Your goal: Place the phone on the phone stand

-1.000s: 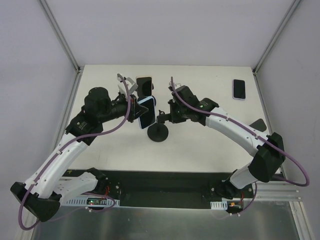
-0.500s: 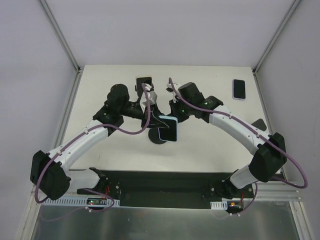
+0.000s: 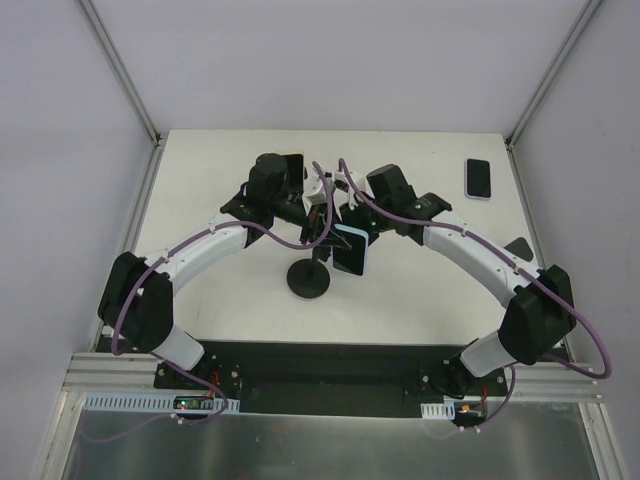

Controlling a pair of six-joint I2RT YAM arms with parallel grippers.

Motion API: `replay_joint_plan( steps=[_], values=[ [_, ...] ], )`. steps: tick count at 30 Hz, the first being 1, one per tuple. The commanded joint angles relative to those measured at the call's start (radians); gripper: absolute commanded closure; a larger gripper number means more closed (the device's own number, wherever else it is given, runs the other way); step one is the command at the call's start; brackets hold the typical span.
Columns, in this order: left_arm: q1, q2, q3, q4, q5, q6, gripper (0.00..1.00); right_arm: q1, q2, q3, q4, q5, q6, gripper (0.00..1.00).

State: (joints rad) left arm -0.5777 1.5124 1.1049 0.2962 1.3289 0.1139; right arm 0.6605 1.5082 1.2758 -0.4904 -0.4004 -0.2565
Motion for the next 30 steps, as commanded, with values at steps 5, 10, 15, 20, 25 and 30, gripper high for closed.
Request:
replay_joint_plan(
  steps=[5,10,15,20,25,30],
  values=[
    [0.038,0.045,0.108,-0.009,0.116,0.094,1.0,-0.018,-0.048,-0.012,0.046,-0.133,-0.03,0.99],
    [0.065,0.057,0.124,-0.081,0.113,0.118,1.0,-0.018,-0.06,-0.013,0.044,-0.129,-0.035,0.99],
    [0.108,0.028,0.124,-0.195,0.029,0.158,1.0,-0.018,-0.069,-0.018,0.041,-0.109,-0.033,0.99],
    [0.118,-0.078,0.057,-0.336,-0.33,0.12,1.0,-0.019,-0.114,-0.038,0.099,0.055,0.064,0.99],
    [0.03,-0.326,-0.163,-0.359,-1.171,-0.025,1.0,0.071,-0.228,-0.137,0.222,0.374,0.236,1.0],
    [-0.086,-0.405,-0.292,-0.345,-1.735,-0.146,1.0,0.293,-0.282,-0.222,0.282,0.855,0.336,1.0]
  ],
)
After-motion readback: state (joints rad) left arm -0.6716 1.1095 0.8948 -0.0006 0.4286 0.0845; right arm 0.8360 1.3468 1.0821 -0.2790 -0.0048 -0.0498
